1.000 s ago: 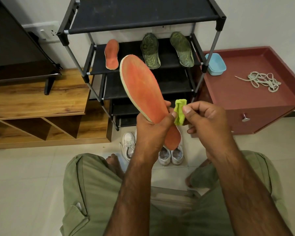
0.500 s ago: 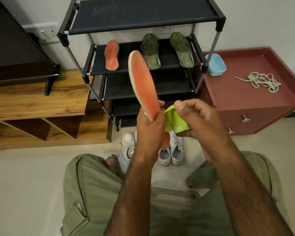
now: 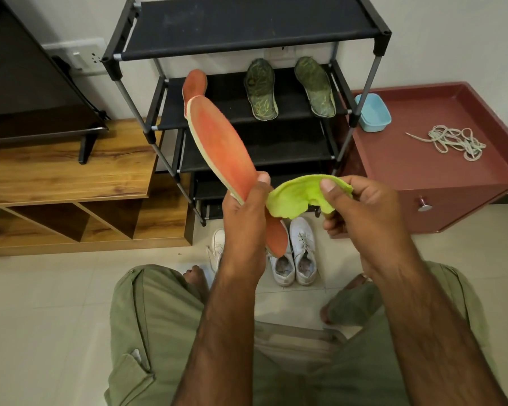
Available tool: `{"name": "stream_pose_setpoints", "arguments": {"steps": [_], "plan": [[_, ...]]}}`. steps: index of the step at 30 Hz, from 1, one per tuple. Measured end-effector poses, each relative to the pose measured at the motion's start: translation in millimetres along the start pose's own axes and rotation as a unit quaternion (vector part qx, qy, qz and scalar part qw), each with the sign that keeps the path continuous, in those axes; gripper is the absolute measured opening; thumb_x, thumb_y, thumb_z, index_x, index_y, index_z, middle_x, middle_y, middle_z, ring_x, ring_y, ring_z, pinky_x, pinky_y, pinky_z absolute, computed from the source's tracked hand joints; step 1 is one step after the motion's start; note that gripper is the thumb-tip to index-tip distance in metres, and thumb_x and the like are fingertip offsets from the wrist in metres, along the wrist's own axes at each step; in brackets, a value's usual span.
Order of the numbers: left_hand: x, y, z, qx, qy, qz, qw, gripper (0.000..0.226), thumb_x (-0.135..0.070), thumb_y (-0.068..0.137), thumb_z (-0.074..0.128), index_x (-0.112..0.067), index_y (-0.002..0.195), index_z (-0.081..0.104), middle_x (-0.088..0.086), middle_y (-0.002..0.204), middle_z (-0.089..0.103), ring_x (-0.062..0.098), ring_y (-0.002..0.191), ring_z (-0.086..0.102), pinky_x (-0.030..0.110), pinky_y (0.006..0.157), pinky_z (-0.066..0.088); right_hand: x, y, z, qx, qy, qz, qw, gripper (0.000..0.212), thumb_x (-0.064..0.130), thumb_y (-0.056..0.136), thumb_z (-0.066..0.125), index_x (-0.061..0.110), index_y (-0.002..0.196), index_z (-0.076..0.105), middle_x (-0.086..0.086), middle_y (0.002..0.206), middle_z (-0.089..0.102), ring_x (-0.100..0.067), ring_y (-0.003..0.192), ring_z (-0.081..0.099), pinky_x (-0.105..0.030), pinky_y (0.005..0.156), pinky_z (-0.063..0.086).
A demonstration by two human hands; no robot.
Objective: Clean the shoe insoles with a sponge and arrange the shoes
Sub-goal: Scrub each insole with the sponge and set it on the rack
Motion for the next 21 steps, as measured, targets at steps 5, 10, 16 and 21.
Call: {"name": "stream_pose_setpoints", "arguments": {"steps": [5, 10, 16, 21], "plan": [[5.4, -6.0, 2.4, 0.033, -0.072, -0.037, 0.996, 0.039, -0.048, 0.085, 0.071, -0.012, 0.099, 0.065, 0.01, 0.082, 0.064, 0.024, 0.075, 0.064, 0.038, 0.066, 0.056, 3.8, -1.8, 6.4, -0.025, 0.077, 0.037, 0.996, 0.018, 0.034, 0.1, 0.066, 0.021, 0.092, 0.075, -0.001, 0.074, 0.073, -0.015, 0.06, 0.065, -0.026, 0.051, 0.051], [7.7, -7.3, 6.3, 0.132, -0.023, 0.006, 0.991, 0.066, -0.061, 0.063, 0.086, -0.015, 0.107, 0.065, 0.004, 0.096, 0.076, 0.023, 0.086, 0.07, 0.037, 0.067, 0.056, 2.9, -3.4, 10.0, -0.036, 0.107, 0.066, 0.991, 0.018, 0.035, 0.099, 0.066, 0.021, 0.096, 0.077, -0.002, 0.082, 0.077, -0.015, 0.068, 0.07, -0.024, 0.05, 0.051], [1.1, -10.3, 12.7, 0.228, 0.016, 0.022, 0.973, 0.076, -0.03, 0.063, 0.094, -0.001, 0.121, 0.054, 0.015, 0.117, 0.073, 0.025, 0.099, 0.074, 0.03, 0.072, 0.058, 1.6, -3.7, 7.8, -0.068, 0.076, 0.063, 0.993, 0.018, 0.035, 0.099, 0.067, 0.022, 0.089, 0.075, 0.002, 0.072, 0.075, -0.01, 0.06, 0.068, -0.028, 0.053, 0.053], [6.7, -14.1, 22.8, 0.233, 0.054, 0.008, 0.971, 0.055, 0.002, 0.076, 0.084, 0.008, 0.123, 0.056, 0.016, 0.106, 0.074, 0.024, 0.096, 0.074, 0.028, 0.077, 0.058, -0.2, -2.2, 1.8, -0.133, 0.021, 0.001, 0.991, 0.027, 0.03, 0.09, 0.073, 0.004, 0.084, 0.066, -0.018, 0.077, 0.068, -0.029, 0.065, 0.063, -0.048, 0.059, 0.059]]}}
Point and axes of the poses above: each hand's wrist, its own y-axis towards the middle knuckle, its own z-axis out of the palm, x = y × z, the point moved 4 cm from there along y, towards the middle knuckle
